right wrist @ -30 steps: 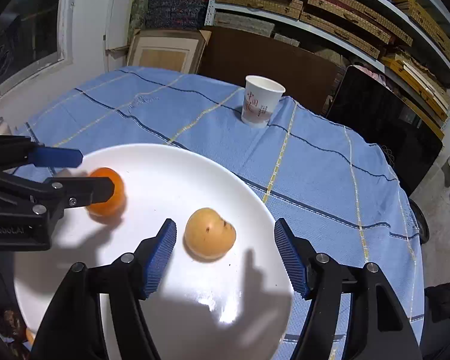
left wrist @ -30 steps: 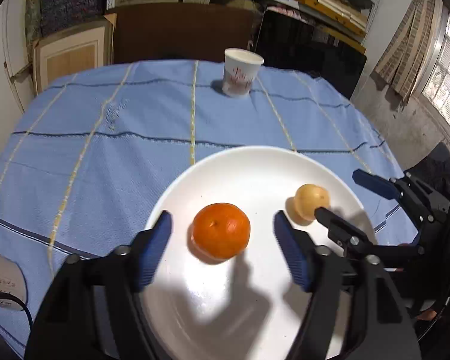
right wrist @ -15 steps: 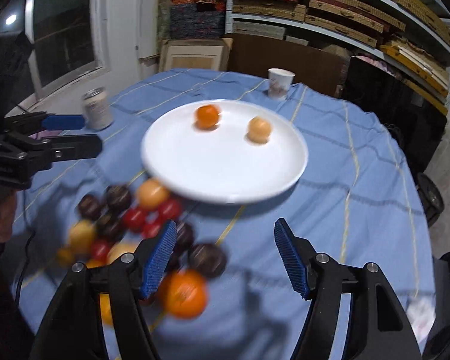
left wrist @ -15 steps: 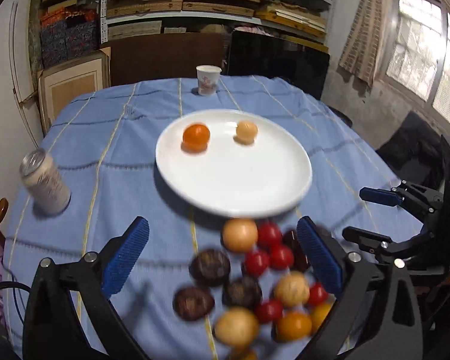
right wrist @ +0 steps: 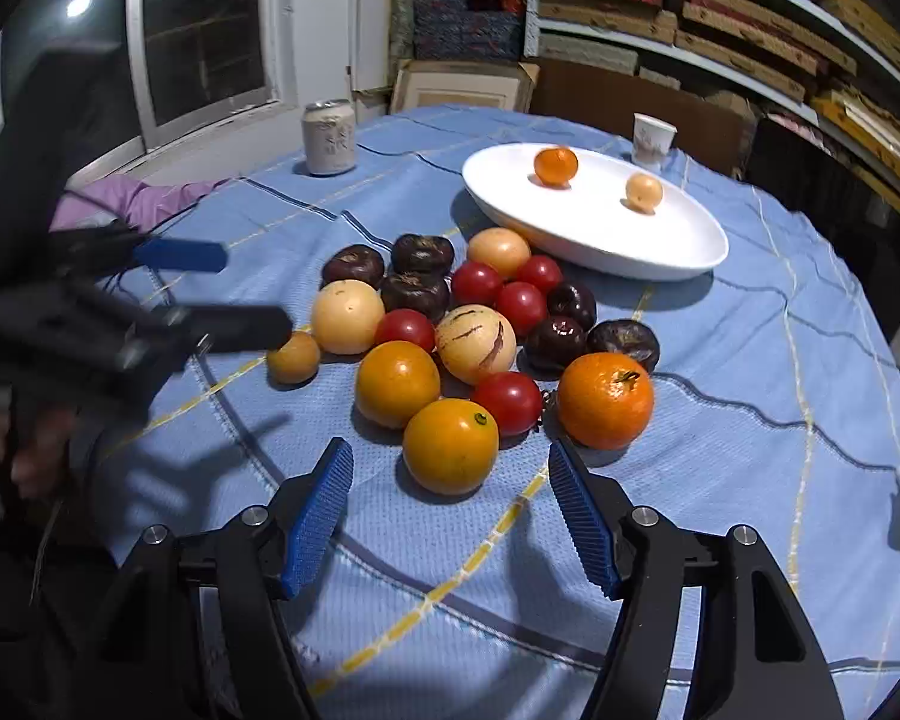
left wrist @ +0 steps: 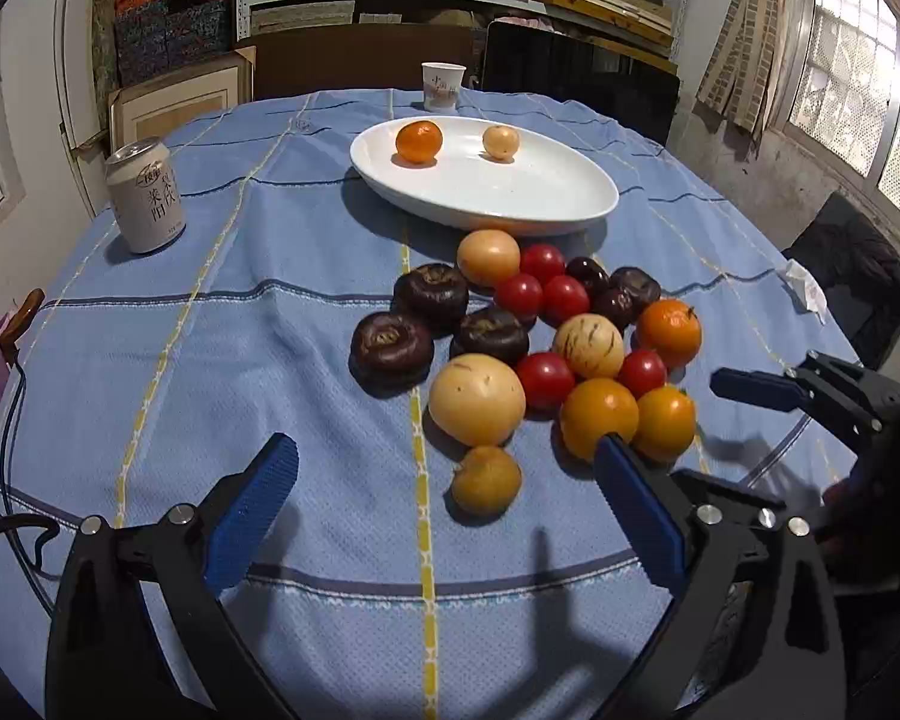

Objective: Organize fruits
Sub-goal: 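Grasp a small yellow fruit with the left gripper while the right gripper grasps a tangerine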

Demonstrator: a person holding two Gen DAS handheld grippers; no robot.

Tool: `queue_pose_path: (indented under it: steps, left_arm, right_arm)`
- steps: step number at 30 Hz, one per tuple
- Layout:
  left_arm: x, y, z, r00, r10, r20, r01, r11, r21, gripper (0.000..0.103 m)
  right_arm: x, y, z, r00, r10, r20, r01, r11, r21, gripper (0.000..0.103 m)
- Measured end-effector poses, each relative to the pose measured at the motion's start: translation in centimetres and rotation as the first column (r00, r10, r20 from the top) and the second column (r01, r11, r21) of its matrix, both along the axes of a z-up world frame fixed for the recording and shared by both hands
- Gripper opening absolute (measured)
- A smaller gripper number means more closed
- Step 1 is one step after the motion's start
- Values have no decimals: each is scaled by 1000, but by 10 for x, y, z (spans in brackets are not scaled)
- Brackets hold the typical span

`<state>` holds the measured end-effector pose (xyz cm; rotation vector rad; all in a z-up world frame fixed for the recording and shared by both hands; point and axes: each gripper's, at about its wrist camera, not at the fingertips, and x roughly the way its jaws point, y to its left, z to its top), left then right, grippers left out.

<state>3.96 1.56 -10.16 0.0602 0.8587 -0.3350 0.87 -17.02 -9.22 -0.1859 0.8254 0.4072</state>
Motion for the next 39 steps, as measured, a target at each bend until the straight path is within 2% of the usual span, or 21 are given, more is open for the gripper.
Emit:
queue_pose_path:
  steps: [4, 8, 12, 19, 24, 25, 27, 28, 29, 35, 36, 37, 39]
  left_arm:
    - [-3, -4, -7, 1000, -11, -16, 11, 999, 33, 97]
    - [0, -3, -8, 1000, -14, -22, 15, 1000, 27, 97]
    - [3, -5, -12, 999, -12, -39, 13, 999, 31, 97]
    - [4, -13, -15, 998, -32, -49, 34, 999, 34, 97]
    - [5, -27, -24, 997, -43, -56, 49, 994, 101, 97]
    - [6, -27, -24, 998, -34, -55, 40, 994, 103, 94]
    - [8, -25, -24, 998, -18, -55, 24, 994, 104, 76]
    - [8, -24, -24, 998, -12, -56, 18, 994, 105, 63]
    - [9, -22, -24, 998, -4, -58, 10, 995, 100, 58]
    - [9, -23, -30, 998, -8, -69, 16, 992, 123, 52]
    - [7, -24, -29, 998, -12, -61, 19, 992, 124, 46]
    - [6, -26, -28, 998, -25, -55, 31, 992, 120, 28]
    - [2, -28, -25, 999, -38, -35, 42, 992, 122, 28]
  right_arm:
    - [8, 7, -9, 1000, -13, -13, 13, 1000, -2, 67]
    - [13, 12, -11, 1000, -15, -1, 15, 1000, -12, 49]
    - [11, 11, -12, 1000, -7, 17, 7, 1000, 1, 37]
    - [7, -17, -7, 999, -6, 32, 2, 993, 117, 37]
    - [6, -35, -9, 999, -40, 19, 37, 988, 148, 37]
    - [6, -35, -10, 999, -40, 19, 37, 988, 149, 37]
    - [4, -32, -10, 999, -30, 29, 25, 990, 141, 37]
    - [3, -31, -10, 999, -24, 34, 19, 990, 137, 37]
    - [3, -32, -10, 999, -22, 36, 17, 990, 137, 37]
    - [3, -35, -10, 999, -31, 30, 26, 988, 152, 37]
    - [3, -35, -10, 999, -30, 31, 25, 988, 152, 37]
    - [3, -35, -10, 999, -32, 30, 27, 988, 153, 37]
    - [3, -37, -10, 999, -35, 26, 31, 987, 160, 37]
